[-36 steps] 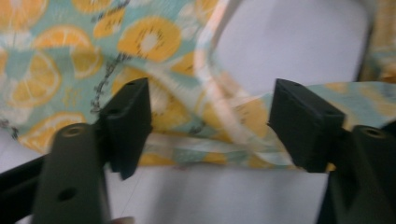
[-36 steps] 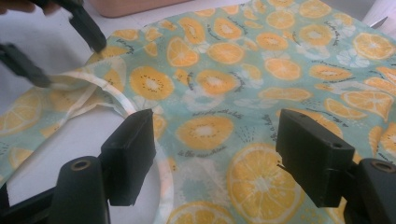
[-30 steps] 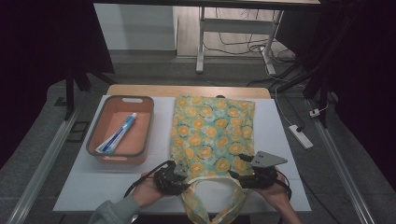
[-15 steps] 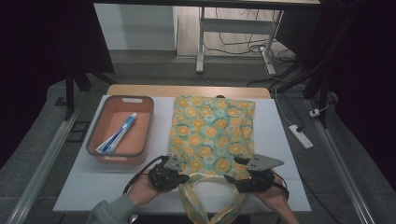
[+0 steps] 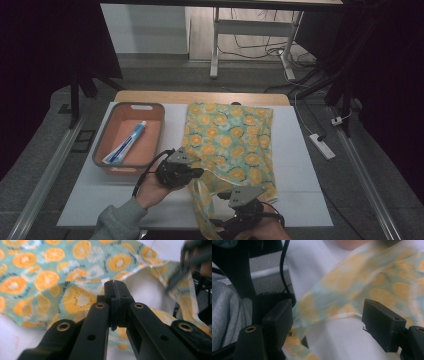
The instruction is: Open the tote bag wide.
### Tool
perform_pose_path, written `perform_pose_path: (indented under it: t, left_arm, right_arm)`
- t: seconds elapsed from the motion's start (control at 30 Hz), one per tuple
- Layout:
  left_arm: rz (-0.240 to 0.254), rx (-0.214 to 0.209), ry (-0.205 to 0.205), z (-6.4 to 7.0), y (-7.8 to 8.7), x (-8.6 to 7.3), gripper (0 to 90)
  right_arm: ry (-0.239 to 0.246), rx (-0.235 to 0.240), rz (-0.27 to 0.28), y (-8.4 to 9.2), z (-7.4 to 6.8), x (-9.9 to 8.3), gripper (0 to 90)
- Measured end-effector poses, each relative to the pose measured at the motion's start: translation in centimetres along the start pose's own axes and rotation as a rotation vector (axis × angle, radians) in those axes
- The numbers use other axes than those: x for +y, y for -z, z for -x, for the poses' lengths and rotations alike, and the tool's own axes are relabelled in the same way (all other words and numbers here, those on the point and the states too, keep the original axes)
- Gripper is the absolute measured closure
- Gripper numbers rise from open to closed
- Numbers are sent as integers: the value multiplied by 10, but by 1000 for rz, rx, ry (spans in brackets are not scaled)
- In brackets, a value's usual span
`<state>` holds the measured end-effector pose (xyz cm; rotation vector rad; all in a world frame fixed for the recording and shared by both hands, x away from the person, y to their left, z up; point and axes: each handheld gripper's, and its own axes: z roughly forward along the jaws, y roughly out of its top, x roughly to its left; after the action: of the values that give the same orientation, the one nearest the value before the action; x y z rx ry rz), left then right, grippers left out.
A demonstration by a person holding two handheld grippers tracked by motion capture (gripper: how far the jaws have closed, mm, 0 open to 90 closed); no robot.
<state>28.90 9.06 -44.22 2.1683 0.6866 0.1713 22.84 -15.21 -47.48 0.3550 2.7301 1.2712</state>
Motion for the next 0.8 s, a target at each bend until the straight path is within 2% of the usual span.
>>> perform_pose_path:
  t: [0.1, 0.23, 0.27, 0.4, 0.43, 0.5, 0.57, 0.67, 0.7, 0.8]
  left_arm:
    - [13, 5, 2, -2, 0, 5, 888]
    - [28, 7, 9, -3, -1, 8, 888]
    - [28, 7, 8, -4, -1, 9, 888]
    - [35, 6, 12, -4, -3, 10, 888]
    - [34, 7, 11, -5, -3, 10, 888]
    - [40, 10, 15, -5, -2, 9, 888]
    - [43, 9, 15, -6, -1, 9, 888]
    - [49, 11, 13, -7, 1, 8, 887]
    - [53, 14, 13, -7, 2, 7, 887]
    - [60, 18, 15, -9, 5, 6, 887]
  right_arm:
    - [-17, -8, -20, -8, -4, 3, 268]
    - [0, -20, -64, -14, -6, 3, 322]
    - [2, -26, -98, -20, -6, 3, 361]
    - [-24, -41, -106, -31, -2, 4, 376]
    - [-40, -36, -101, -33, -1, 5, 414]
    - [-43, -33, -90, -35, 0, 6, 516]
    - [-43, -7, -88, -38, 2, 6, 669]
    - [-29, -9, -82, -39, 3, 7, 869]
    - [-20, -11, -73, -37, 4, 8, 897]
    - [-4, -49, -36, -27, 9, 13, 900]
